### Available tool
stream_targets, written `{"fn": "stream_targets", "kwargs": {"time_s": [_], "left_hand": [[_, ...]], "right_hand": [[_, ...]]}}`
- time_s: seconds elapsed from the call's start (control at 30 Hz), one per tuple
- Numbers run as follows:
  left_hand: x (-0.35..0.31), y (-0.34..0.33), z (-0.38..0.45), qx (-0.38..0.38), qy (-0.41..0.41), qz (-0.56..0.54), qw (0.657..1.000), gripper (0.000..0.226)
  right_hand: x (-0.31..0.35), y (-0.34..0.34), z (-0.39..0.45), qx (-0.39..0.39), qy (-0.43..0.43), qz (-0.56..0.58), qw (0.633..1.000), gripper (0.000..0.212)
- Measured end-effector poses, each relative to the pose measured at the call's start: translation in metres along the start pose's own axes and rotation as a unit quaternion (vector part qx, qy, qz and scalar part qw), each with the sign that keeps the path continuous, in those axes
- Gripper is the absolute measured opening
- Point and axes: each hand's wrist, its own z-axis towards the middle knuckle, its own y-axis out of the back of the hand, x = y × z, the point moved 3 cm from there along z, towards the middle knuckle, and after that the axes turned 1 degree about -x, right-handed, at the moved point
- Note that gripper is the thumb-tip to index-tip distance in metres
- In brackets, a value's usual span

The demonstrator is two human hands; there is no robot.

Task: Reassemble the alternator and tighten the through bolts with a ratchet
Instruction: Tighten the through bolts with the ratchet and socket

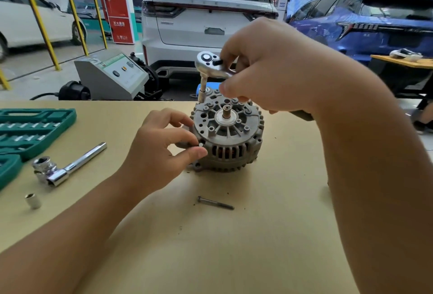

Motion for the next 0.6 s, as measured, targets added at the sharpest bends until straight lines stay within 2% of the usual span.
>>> {"fn": "stream_targets", "kwargs": {"time_s": [0.17,0.6], "left_hand": [[-0.0069,-0.0049,-0.0031,-0.030,-0.017,0.009,0.999,0.013],[-0.0085,-0.0092,-0.0011,0.023,-0.031,0.002,0.999,0.010]], "right_hand": [[0.0025,-0.0043,0.0008,0.008,0.004,0.006,1.000,0.018],[0.0020,-0.0055,-0.0003,0.009,0.003,0.011,1.000,0.024]]}}
